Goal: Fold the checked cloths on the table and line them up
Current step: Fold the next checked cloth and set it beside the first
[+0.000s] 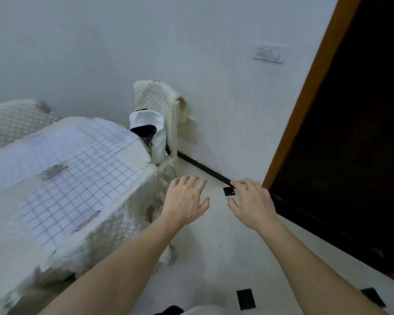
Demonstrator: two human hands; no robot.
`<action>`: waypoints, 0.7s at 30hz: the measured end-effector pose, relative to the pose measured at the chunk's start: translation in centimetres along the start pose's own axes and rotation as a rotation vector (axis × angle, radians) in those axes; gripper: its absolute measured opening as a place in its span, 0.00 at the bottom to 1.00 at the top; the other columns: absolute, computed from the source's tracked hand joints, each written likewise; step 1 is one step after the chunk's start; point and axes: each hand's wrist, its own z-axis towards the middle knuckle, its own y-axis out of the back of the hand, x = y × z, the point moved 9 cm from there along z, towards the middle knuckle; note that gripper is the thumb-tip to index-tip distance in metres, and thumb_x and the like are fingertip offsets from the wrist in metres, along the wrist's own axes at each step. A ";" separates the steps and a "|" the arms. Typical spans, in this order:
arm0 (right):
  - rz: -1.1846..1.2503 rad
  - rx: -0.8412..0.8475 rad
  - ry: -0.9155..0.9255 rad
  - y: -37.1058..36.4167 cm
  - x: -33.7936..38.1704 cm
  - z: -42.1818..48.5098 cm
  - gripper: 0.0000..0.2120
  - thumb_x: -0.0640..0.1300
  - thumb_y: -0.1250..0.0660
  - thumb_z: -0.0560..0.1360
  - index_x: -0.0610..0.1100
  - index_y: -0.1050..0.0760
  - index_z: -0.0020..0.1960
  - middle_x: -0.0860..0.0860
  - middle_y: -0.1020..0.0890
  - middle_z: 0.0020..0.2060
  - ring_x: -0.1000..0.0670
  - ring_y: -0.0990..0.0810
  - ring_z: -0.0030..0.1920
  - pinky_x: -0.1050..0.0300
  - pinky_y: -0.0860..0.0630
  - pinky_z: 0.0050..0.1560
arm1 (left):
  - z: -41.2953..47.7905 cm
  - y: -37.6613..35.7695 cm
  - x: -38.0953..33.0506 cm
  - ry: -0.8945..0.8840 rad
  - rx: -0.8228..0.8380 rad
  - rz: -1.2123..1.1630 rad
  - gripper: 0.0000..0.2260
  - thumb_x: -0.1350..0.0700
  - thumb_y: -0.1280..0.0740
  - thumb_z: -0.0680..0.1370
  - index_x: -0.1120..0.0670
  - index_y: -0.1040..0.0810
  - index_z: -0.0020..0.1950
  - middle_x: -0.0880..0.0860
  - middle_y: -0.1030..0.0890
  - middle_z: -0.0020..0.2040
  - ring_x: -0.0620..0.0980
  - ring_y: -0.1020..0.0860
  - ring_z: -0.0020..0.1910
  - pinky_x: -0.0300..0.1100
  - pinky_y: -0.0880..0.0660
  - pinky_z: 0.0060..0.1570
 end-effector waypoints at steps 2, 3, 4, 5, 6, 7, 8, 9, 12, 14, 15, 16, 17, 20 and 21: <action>0.020 0.021 0.081 -1.1 2.8 2.7 0.24 0.59 0.43 0.77 0.51 0.29 0.69 0.50 0.24 0.62 0.47 0.27 0.62 0.47 0.28 0.60 | -0.5 -0.2 3.4 0.090 0.013 0.015 0.27 0.37 0.46 0.77 0.48 0.30 0.71 0.51 0.24 0.66 0.54 0.27 0.64 0.51 0.30 0.62; 0.033 0.028 0.122 -1.6 4.2 3.8 0.24 0.59 0.42 0.76 0.50 0.29 0.69 0.49 0.24 0.62 0.46 0.27 0.61 0.47 0.28 0.59 | -0.8 -0.2 5.1 0.131 0.016 0.021 0.27 0.37 0.46 0.77 0.48 0.31 0.71 0.51 0.24 0.66 0.54 0.27 0.64 0.51 0.30 0.62; 0.045 0.035 0.165 -2.1 5.8 4.9 0.24 0.59 0.41 0.76 0.50 0.29 0.69 0.49 0.24 0.62 0.46 0.27 0.61 0.47 0.28 0.59 | -1.2 -0.2 6.7 0.172 0.015 0.022 0.27 0.37 0.46 0.77 0.48 0.31 0.72 0.51 0.24 0.67 0.54 0.27 0.64 0.51 0.30 0.61; 0.054 0.044 0.208 -2.6 7.4 5.9 0.24 0.59 0.41 0.76 0.50 0.29 0.69 0.49 0.24 0.62 0.46 0.27 0.62 0.47 0.28 0.59 | -1.5 -0.3 8.4 0.213 0.008 0.020 0.27 0.37 0.46 0.77 0.48 0.31 0.71 0.51 0.24 0.66 0.54 0.27 0.64 0.51 0.30 0.61; 0.063 0.051 0.247 -3.0 9.0 6.9 0.24 0.59 0.40 0.77 0.51 0.29 0.69 0.49 0.25 0.63 0.46 0.27 0.63 0.47 0.28 0.59 | -1.8 -0.3 10.0 0.252 -0.003 0.017 0.26 0.37 0.45 0.77 0.48 0.30 0.71 0.51 0.24 0.66 0.54 0.27 0.64 0.52 0.30 0.60; 0.074 0.057 0.280 -3.5 10.4 7.9 0.23 0.59 0.39 0.77 0.51 0.29 0.69 0.49 0.25 0.63 0.46 0.27 0.64 0.47 0.28 0.60 | -2.1 -0.5 11.5 0.287 -0.015 0.016 0.25 0.38 0.44 0.77 0.48 0.30 0.70 0.51 0.23 0.66 0.54 0.26 0.63 0.52 0.29 0.60; 0.083 0.061 0.305 -3.9 11.8 9.0 0.23 0.58 0.39 0.77 0.51 0.29 0.69 0.49 0.25 0.64 0.46 0.27 0.64 0.47 0.29 0.60 | -2.4 -0.6 13.1 0.317 -0.023 0.016 0.24 0.39 0.43 0.76 0.48 0.29 0.69 0.51 0.23 0.65 0.55 0.25 0.62 0.52 0.29 0.59; 0.087 0.065 0.324 -4.3 13.1 10.1 0.23 0.58 0.39 0.77 0.51 0.30 0.70 0.49 0.25 0.64 0.46 0.27 0.64 0.47 0.29 0.60 | -2.6 -0.9 14.7 0.342 -0.029 0.019 0.23 0.39 0.42 0.76 0.48 0.28 0.67 0.51 0.22 0.64 0.54 0.24 0.60 0.52 0.28 0.57; 0.104 0.062 0.380 -5.4 16.6 13.4 0.22 0.58 0.38 0.78 0.51 0.29 0.69 0.50 0.25 0.62 0.46 0.27 0.63 0.46 0.29 0.59 | -2.9 -2.2 19.5 0.405 -0.023 0.016 0.23 0.40 0.43 0.75 0.50 0.25 0.65 0.51 0.20 0.61 0.55 0.22 0.57 0.52 0.25 0.54; 0.106 0.064 0.421 -6.3 18.7 15.9 0.21 0.58 0.38 0.78 0.52 0.29 0.69 0.51 0.25 0.61 0.47 0.27 0.62 0.47 0.29 0.59 | -2.5 -3.2 22.9 0.455 -0.028 -0.006 0.24 0.40 0.43 0.75 0.50 0.24 0.65 0.51 0.19 0.61 0.55 0.21 0.57 0.53 0.24 0.54; 0.099 0.072 0.435 -6.7 19.7 17.3 0.21 0.57 0.38 0.78 0.52 0.29 0.68 0.51 0.25 0.61 0.47 0.27 0.62 0.48 0.29 0.59 | -2.2 -3.6 24.7 0.480 -0.034 -0.014 0.24 0.40 0.43 0.76 0.51 0.23 0.66 0.51 0.19 0.61 0.55 0.21 0.57 0.53 0.24 0.54; 0.091 0.076 0.450 -7.1 20.8 18.8 0.21 0.57 0.38 0.77 0.52 0.28 0.68 0.51 0.25 0.60 0.47 0.27 0.61 0.48 0.29 0.58 | -1.8 -4.0 26.5 0.501 -0.038 -0.022 0.25 0.40 0.44 0.76 0.51 0.23 0.66 0.51 0.19 0.61 0.56 0.21 0.57 0.53 0.24 0.54; 0.087 0.073 0.469 -7.5 21.9 20.2 0.20 0.57 0.37 0.77 0.51 0.27 0.67 0.51 0.24 0.59 0.47 0.26 0.60 0.48 0.28 0.57 | -1.6 -4.4 28.2 0.522 -0.038 -0.032 0.25 0.40 0.44 0.76 0.52 0.23 0.66 0.51 0.19 0.60 0.56 0.21 0.57 0.54 0.24 0.54; 0.092 0.064 0.523 -9.0 25.4 24.4 0.17 0.55 0.35 0.76 0.50 0.25 0.62 0.50 0.23 0.56 0.46 0.25 0.57 0.48 0.27 0.53 | -1.6 -6.3 33.4 0.574 0.008 -0.056 0.25 0.41 0.45 0.76 0.51 0.23 0.66 0.51 0.19 0.62 0.56 0.22 0.58 0.53 0.24 0.55; 0.088 0.077 0.536 -9.7 26.6 25.7 0.18 0.55 0.35 0.76 0.50 0.25 0.63 0.50 0.23 0.57 0.46 0.25 0.58 0.48 0.27 0.54 | -1.8 -7.1 35.2 0.593 0.029 -0.061 0.26 0.40 0.45 0.76 0.51 0.24 0.67 0.51 0.20 0.62 0.56 0.22 0.59 0.54 0.24 0.56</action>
